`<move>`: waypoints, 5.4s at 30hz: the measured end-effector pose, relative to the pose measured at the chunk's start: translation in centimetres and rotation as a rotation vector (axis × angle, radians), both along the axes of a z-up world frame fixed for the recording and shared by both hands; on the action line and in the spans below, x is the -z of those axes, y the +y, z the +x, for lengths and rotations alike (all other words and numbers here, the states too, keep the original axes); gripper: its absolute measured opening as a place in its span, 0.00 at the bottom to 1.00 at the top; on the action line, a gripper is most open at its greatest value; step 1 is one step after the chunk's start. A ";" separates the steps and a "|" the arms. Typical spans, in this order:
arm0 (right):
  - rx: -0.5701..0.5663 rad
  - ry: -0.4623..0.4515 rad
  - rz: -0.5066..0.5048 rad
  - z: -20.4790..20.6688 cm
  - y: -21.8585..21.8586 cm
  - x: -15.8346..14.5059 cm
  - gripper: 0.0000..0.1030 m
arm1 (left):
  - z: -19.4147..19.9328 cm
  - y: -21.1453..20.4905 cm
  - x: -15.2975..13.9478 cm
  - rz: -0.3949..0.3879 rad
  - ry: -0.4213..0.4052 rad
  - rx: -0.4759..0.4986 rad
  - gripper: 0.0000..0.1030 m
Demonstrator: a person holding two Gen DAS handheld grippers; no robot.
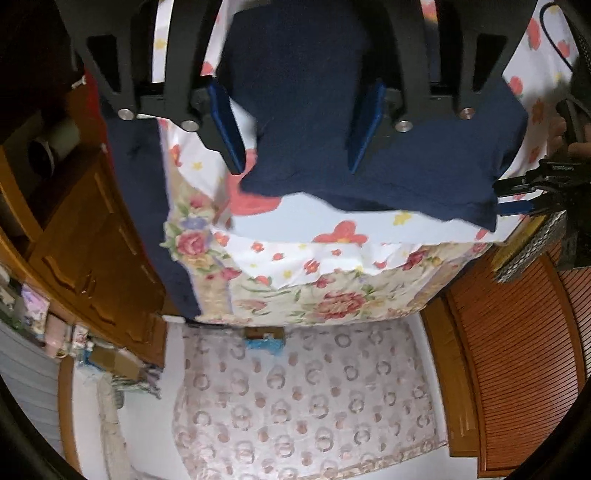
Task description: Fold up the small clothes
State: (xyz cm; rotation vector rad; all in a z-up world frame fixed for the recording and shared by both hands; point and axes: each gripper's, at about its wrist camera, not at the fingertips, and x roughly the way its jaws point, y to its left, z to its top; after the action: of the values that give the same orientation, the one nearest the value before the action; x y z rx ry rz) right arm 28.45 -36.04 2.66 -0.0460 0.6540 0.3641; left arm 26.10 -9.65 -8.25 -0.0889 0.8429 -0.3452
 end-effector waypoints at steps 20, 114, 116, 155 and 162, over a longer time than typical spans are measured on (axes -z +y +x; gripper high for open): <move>-0.103 0.164 0.063 3.4 -0.8 2.1 0.61 | 0.4 -1.3 1.7 -0.085 0.098 0.086 0.47; -0.592 -0.126 -0.051 10.6 42.5 -1.4 0.54 | -21.3 28.1 -7.1 0.054 -0.334 -0.579 0.89; -0.576 -0.137 -0.035 8.1 40.5 -1.2 0.54 | -21.6 26.9 -7.3 0.056 -0.343 -0.550 0.89; -0.021 -0.343 0.131 -26.5 18.5 -1.4 0.79 | -23.8 8.6 -13.1 0.126 -0.459 -0.292 0.89; 0.015 -0.388 0.138 -29.6 19.3 -0.6 0.79 | -24.2 8.2 -14.1 0.131 -0.475 -0.304 0.89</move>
State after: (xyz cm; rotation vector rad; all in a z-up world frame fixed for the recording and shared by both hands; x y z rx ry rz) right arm -1.18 -16.72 3.22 0.0201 0.2444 0.3728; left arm 1.92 -1.42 5.86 -0.0107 0.3706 -0.0183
